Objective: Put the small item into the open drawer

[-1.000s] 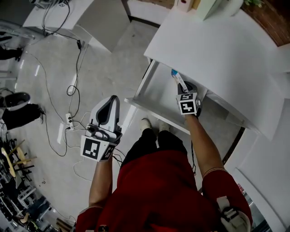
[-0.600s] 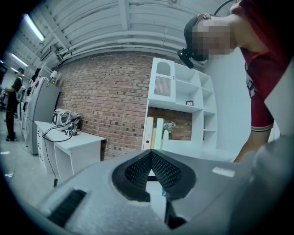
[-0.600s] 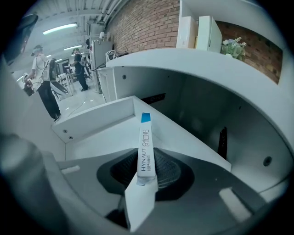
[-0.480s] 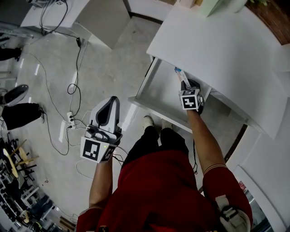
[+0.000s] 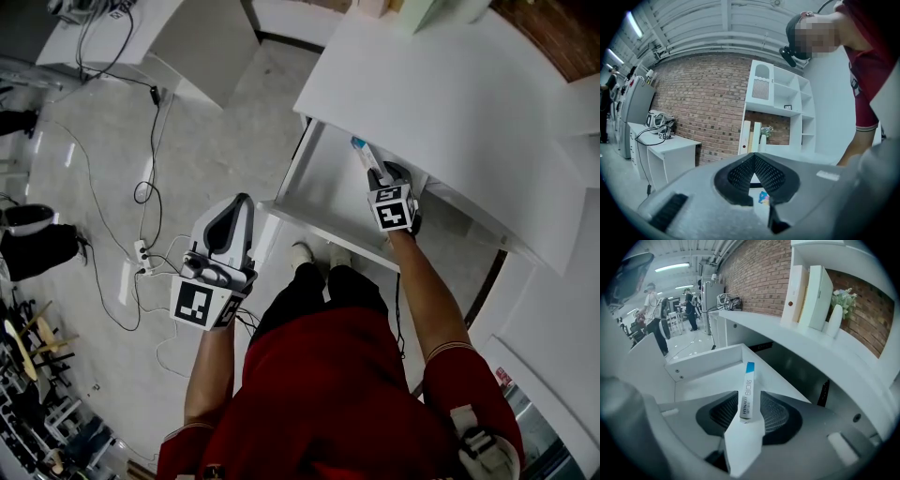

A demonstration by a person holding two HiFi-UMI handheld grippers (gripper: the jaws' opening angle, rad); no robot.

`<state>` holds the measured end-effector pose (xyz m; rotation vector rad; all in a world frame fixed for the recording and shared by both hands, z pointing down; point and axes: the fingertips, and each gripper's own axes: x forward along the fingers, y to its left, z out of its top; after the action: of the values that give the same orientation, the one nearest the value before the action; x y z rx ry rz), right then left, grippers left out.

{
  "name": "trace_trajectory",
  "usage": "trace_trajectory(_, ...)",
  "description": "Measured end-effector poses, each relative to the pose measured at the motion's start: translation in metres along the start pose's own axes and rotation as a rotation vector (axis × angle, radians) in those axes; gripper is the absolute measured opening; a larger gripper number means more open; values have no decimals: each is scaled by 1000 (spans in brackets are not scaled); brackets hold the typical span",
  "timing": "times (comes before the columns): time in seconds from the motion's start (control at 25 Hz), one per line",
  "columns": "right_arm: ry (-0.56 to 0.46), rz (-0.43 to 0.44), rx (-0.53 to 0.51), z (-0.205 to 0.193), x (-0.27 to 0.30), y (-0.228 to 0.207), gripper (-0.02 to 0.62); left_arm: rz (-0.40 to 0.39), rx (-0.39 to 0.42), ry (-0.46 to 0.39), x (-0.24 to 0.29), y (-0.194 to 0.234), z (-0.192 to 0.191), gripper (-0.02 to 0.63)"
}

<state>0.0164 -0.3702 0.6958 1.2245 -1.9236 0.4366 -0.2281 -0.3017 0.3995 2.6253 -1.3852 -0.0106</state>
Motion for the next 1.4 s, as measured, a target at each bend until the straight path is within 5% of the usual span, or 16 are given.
trace_trajectory(0.28, -160, 53, -107, 42, -62, 17, 107, -68, 33, -16, 9, -21, 2, 0)
trace_trajectory(0.6, -483, 138, -46, 121, -170, 34, 12, -140, 48, -52, 21, -50, 13, 0)
trace_trajectory(0.88, -712, 240, 11, 162, -254, 60, 12, -186, 55, -89, 22, -75, 33, 0)
trace_trajectory(1.4, -943, 339, 93, 182, -335, 86, 11, -295, 90, -101, 11, -117, 53, 0)
